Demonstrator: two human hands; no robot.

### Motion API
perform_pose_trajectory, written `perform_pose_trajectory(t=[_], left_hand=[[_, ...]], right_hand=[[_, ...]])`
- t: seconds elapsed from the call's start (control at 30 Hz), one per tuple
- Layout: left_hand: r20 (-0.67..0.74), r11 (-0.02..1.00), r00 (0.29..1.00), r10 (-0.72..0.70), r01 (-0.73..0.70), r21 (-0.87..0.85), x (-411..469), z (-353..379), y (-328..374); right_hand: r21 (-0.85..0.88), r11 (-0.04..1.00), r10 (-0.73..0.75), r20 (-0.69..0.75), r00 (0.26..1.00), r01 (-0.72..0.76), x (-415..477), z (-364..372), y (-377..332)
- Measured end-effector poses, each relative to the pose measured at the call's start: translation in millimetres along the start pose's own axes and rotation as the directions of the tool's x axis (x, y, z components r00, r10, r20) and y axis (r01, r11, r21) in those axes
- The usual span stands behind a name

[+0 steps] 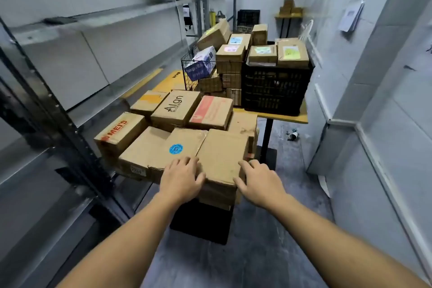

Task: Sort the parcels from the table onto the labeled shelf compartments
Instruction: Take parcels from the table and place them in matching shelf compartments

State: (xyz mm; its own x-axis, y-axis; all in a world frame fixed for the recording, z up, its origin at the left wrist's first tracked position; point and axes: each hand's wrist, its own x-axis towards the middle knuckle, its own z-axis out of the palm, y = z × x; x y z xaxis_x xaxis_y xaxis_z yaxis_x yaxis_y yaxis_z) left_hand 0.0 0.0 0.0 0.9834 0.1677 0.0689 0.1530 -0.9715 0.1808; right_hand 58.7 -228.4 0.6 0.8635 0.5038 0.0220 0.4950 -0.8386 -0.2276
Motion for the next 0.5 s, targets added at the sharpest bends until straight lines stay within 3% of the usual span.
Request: perform_pose_trajectory(t=[0.23, 0.4, 0.5], left_hand=[[-0.095, 0.998, 0.994, -0.048, 0.043, -0.055, 14.8, 30.0, -16.4], [-0.123, 0.994, 0.990, -0.063, 0.052, -0.092, 9.4, 39.8, -10.1], [-0.141, 0.976, 0.987, -0.078, 0.046, -0.215, 3.9, 37.5, 0.0]], right_hand=[[0.319, 0.927, 0.183, 0.080, 0.980, -0.199, 22.5, 37.3, -12.1], [0.537, 0.815, 0.199, 0.089, 0.976, -0.215, 26.7, 47.2, -16.8], [0.647, 0.732, 0.251, 0.035, 0.967, -0.214, 26.5, 46.7, -15.9]])
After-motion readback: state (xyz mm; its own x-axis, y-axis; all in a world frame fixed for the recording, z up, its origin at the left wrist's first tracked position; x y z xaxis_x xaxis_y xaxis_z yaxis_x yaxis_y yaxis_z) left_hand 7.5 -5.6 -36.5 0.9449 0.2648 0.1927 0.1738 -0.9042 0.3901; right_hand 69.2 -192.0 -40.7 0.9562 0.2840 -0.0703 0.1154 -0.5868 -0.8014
